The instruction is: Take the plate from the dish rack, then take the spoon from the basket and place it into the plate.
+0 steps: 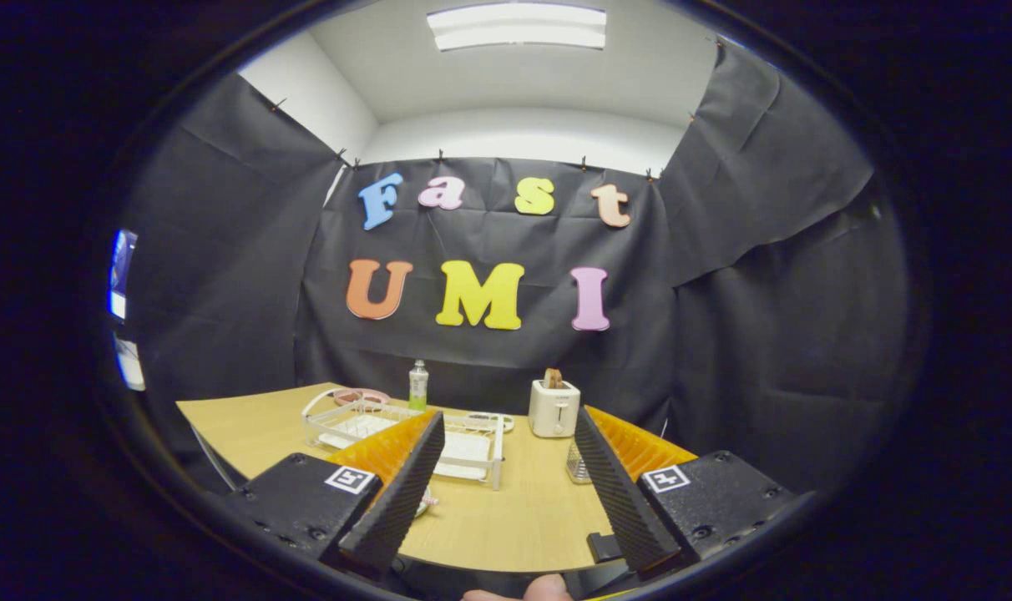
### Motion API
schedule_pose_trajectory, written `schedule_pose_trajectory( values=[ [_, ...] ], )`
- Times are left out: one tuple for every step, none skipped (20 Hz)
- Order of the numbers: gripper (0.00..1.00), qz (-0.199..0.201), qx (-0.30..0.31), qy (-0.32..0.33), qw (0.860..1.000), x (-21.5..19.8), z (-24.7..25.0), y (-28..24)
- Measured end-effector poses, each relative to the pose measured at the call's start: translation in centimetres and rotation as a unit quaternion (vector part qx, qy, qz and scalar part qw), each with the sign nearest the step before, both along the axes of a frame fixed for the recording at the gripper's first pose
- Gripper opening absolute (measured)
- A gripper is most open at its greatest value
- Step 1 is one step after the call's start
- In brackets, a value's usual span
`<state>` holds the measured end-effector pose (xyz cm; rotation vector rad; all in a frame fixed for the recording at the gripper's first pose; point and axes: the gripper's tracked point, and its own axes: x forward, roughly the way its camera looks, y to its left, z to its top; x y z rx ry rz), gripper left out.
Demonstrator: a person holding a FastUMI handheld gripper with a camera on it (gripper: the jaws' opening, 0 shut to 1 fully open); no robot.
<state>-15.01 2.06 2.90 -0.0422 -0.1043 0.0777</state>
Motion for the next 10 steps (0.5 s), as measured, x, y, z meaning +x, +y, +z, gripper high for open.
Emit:
schedule_pose_trajectory(
  values=[
    [1.00,0.000,0.002,0.003,1.000,0.08,-0.07,-0.04],
    [1.00,-0.001,0.004,0.005,1.000,0.20,-0.14,-0.22],
    [1.00,-0.003,0.005,0.007,1.000,0.29,-0.17,-0.48],
    [1.00,-0.004,0.007,0.008,1.000,0.23,-0.10,-0.58],
    [1.00,-0.005,0.008,0.008,1.000,0.18,-0.04,-0.67],
    [1.00,-0.005,0.009,0.008,1.000,0.16,0.01,-0.68],
    [1.00,-0.004,0.010,0.007,1.000,0.13,0.00,-0.68],
    [1.00,-0.003,0.011,0.005,1.000,0.04,0.14,-0.62],
    [1.00,-0.002,0.010,0.003,1.000,0.00,0.20,-0.53],
    [1.00,-0.003,0.009,0.003,1.000,0.00,0.19,-0.60]
  ],
)
